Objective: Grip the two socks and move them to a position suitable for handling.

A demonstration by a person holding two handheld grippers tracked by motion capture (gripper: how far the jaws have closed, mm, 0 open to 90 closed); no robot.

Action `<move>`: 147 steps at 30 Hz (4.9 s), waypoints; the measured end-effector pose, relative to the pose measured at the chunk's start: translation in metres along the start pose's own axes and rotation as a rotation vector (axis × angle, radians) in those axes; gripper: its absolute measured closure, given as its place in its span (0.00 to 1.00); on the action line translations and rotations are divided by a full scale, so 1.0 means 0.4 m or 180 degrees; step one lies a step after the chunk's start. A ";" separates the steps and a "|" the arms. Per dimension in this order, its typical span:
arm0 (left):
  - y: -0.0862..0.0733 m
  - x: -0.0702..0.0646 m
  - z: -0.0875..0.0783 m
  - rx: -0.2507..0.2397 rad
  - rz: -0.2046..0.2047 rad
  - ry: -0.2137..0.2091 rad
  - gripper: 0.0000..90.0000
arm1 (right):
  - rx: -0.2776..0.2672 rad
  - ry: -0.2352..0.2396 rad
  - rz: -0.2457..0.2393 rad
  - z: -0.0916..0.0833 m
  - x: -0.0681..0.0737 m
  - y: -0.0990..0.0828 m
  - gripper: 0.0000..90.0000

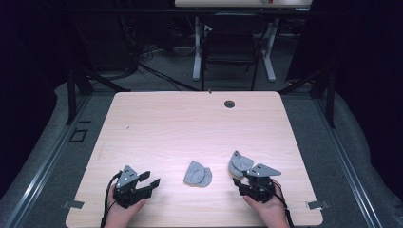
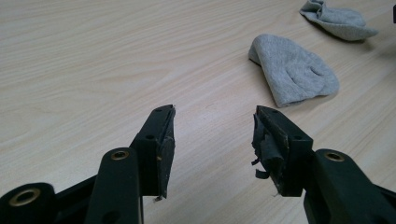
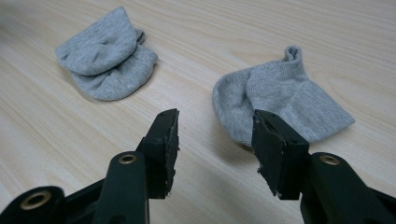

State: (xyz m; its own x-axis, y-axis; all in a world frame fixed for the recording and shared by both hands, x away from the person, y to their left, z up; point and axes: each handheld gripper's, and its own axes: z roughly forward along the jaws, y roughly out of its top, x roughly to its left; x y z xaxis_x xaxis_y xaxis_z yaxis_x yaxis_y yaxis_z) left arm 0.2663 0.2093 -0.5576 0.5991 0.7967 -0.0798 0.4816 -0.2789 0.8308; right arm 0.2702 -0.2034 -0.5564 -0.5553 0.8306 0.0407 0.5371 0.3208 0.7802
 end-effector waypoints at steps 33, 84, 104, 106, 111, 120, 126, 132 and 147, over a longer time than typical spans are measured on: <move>0.014 -0.023 0.051 0.0204 -0.0135 -0.0057 0.66 | 0.0077 -0.0005 -0.0033 0.004 0.002 0.001 0.59; 0.075 -0.157 0.230 0.0547 0.0261 -0.0285 1.00 | 0.0045 0.0055 0.0048 0.001 -0.003 0.000 0.62; 0.049 -0.192 0.186 0.0661 0.0371 -0.0359 1.00 | 0.0019 0.0034 0.0027 -0.003 -0.005 0.002 0.65; 0.045 -0.197 0.177 0.0690 0.0395 -0.0371 1.00 | 0.0017 0.0024 0.0035 -0.004 -0.008 0.003 0.65; 0.031 -0.207 0.155 0.0723 0.0414 -0.0398 1.00 | -0.0031 0.0007 0.0027 -0.015 -0.015 0.010 0.73; 0.006 -0.205 0.115 0.0762 0.0352 -0.0526 0.99 | -0.0021 -0.0075 0.0123 -0.023 -0.052 0.036 0.86; 0.004 -0.204 0.112 0.0762 0.0296 -0.0551 0.99 | 0.0120 -0.0230 0.0077 0.019 -0.082 0.059 0.91; 0.011 -0.209 0.103 0.0677 0.0375 -0.0556 0.97 | 0.0205 -0.0323 0.0130 0.058 -0.104 0.052 0.93; 0.027 -0.158 0.080 0.0514 0.0153 -0.0495 0.93 | 0.0402 -0.0192 0.0061 0.103 -0.045 0.036 0.93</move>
State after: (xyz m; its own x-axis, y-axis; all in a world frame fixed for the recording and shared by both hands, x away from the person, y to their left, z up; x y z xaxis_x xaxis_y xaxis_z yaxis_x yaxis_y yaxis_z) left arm 0.2542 0.1387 -0.5612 0.7092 0.6916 -0.1367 0.5388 -0.4068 0.7377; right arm 0.3139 -0.1948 -0.5717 -0.5069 0.8619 0.0143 0.6250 0.3561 0.6946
